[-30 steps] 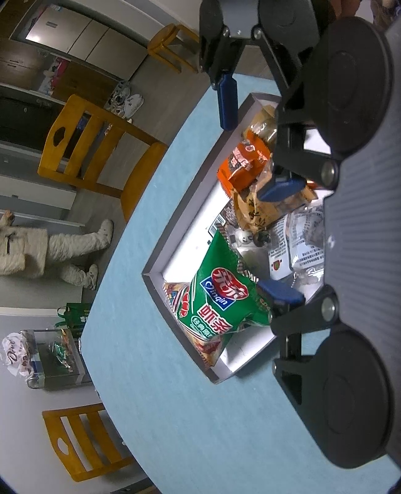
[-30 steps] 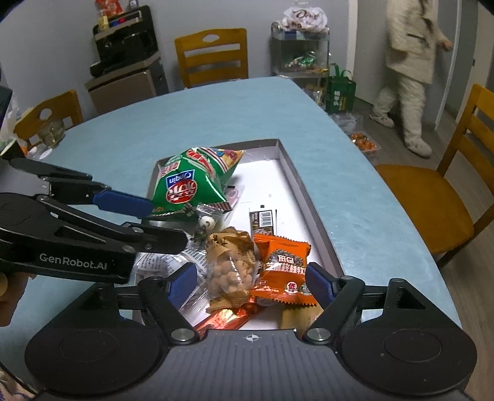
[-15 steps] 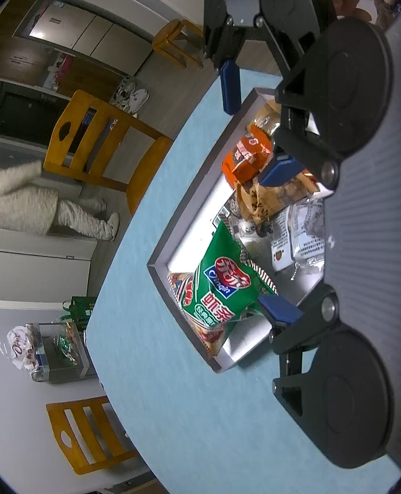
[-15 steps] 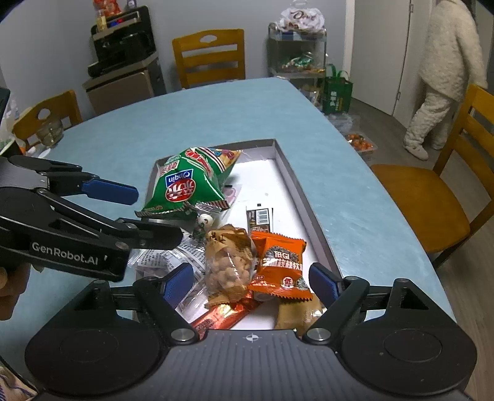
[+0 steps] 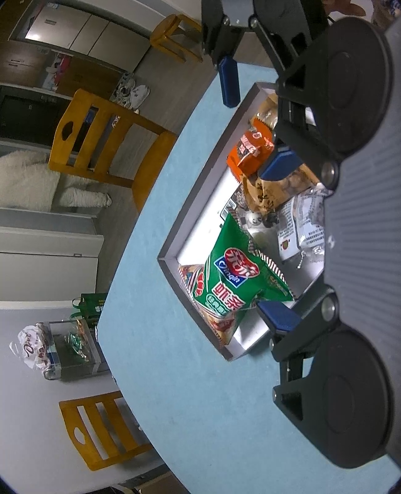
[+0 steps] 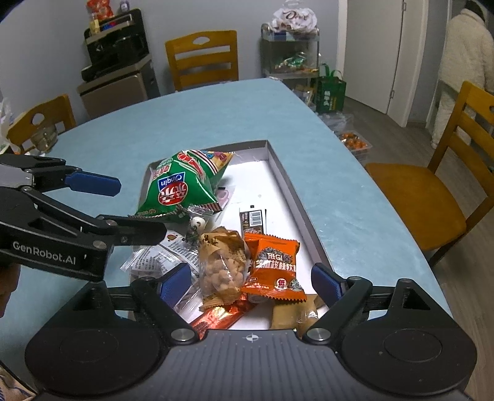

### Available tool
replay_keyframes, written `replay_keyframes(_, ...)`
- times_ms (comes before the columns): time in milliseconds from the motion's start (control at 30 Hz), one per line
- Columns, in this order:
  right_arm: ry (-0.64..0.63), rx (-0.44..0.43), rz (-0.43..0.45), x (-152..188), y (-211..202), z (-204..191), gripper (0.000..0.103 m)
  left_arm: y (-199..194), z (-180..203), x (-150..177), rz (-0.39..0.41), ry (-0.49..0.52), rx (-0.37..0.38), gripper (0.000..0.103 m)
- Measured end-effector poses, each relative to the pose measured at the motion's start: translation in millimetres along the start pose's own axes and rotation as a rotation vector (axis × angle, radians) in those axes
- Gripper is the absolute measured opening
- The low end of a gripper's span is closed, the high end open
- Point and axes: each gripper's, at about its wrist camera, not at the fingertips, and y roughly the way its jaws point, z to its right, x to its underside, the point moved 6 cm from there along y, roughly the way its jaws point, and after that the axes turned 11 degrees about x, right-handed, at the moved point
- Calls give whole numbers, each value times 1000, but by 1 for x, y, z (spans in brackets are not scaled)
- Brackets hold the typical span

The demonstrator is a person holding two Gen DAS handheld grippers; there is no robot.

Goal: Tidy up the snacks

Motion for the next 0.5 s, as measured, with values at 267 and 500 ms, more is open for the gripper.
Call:
replay_keyframes(267, -18, -5, -3, 1, -1, -4, 88, -2, -4, 3, -3, -25, -2, 90)
replay_keyframes(500, -32, -9, -2, 0, -2, -7, 89, -2, -2, 4, -24, -25, 18, 91)
